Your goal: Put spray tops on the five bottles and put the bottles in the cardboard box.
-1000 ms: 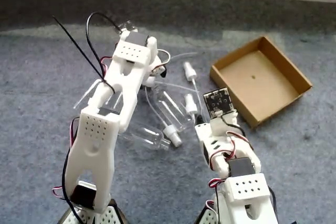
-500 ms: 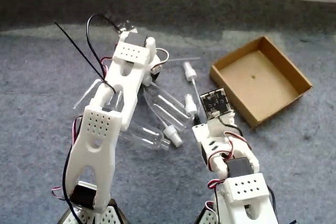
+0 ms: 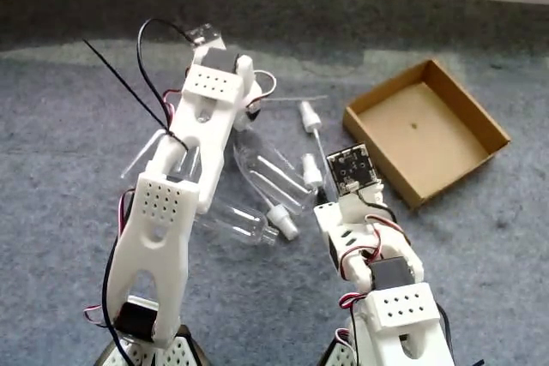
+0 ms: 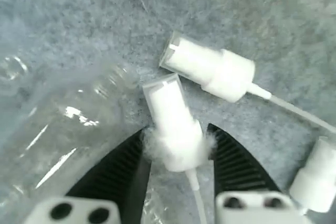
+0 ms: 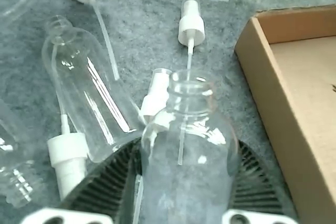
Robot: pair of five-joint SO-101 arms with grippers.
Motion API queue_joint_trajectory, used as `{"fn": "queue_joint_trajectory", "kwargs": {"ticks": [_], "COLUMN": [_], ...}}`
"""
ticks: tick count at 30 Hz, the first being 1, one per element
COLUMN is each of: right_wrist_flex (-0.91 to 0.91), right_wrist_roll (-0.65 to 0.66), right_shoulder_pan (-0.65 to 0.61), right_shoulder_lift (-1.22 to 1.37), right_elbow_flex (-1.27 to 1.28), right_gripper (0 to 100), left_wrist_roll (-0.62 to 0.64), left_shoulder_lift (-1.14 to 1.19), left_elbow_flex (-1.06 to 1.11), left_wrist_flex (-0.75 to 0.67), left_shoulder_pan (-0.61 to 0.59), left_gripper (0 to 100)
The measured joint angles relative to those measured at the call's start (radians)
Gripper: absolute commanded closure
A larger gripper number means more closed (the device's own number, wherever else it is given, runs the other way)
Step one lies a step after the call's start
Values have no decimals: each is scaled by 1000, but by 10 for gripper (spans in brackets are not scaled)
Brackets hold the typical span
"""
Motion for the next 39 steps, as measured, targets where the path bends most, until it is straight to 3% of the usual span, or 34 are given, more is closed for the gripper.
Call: {"fn": "queue_joint_trajectory", "kwargs": {"ticks": [9,14,18,20,31,39], "right_wrist_flex": [0,0,0,0,0,0], "right_wrist_roll": [0,0,0,0,0,3], "right_shoulder_pan": [0,0,0,0,-2,-132], "right_shoulder_lift": [0,0,0,0,0,0], "right_elbow_flex": [0,0,0,0,0,2], "right_gripper": [835,835,836,836,836,836], "left_wrist_roll": [-37,-287,-537,-595,-626,-632], "left_shoulder_lift": [0,0,-9,-32,-261,-402], "left_elbow_flex": [-400,-549,-560,-560,-562,-562], "left_wrist_flex": [183,192,192,192,195,198], "left_shoulder_pan": [0,0,18,31,32,32], "left_gripper": [966,966,966,966,966,966]}}
